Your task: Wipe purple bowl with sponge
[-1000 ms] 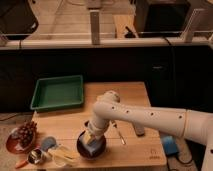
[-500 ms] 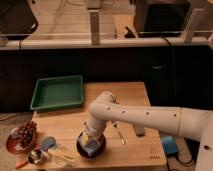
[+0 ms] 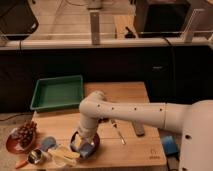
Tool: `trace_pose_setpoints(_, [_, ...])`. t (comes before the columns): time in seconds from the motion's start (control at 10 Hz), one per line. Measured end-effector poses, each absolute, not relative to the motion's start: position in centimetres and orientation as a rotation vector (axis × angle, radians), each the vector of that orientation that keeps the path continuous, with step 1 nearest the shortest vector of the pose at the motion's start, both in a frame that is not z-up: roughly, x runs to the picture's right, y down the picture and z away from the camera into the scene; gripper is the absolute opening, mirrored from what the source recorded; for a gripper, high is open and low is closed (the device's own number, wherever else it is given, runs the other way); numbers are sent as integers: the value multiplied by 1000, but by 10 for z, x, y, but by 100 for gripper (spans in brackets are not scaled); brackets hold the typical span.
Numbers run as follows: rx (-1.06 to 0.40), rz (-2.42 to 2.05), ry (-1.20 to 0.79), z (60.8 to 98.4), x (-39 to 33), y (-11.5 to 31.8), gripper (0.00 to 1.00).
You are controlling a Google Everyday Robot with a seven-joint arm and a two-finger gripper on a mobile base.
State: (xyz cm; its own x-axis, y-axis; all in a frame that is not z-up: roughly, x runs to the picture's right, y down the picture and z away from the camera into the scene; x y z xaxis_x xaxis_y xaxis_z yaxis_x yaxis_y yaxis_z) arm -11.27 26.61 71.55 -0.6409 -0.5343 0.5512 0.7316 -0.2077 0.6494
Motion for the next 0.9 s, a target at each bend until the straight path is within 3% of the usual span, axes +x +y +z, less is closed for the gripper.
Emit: trace_pose_setpoints(0.9, [-491, -1916, -1206, 691, -77, 284, 0])
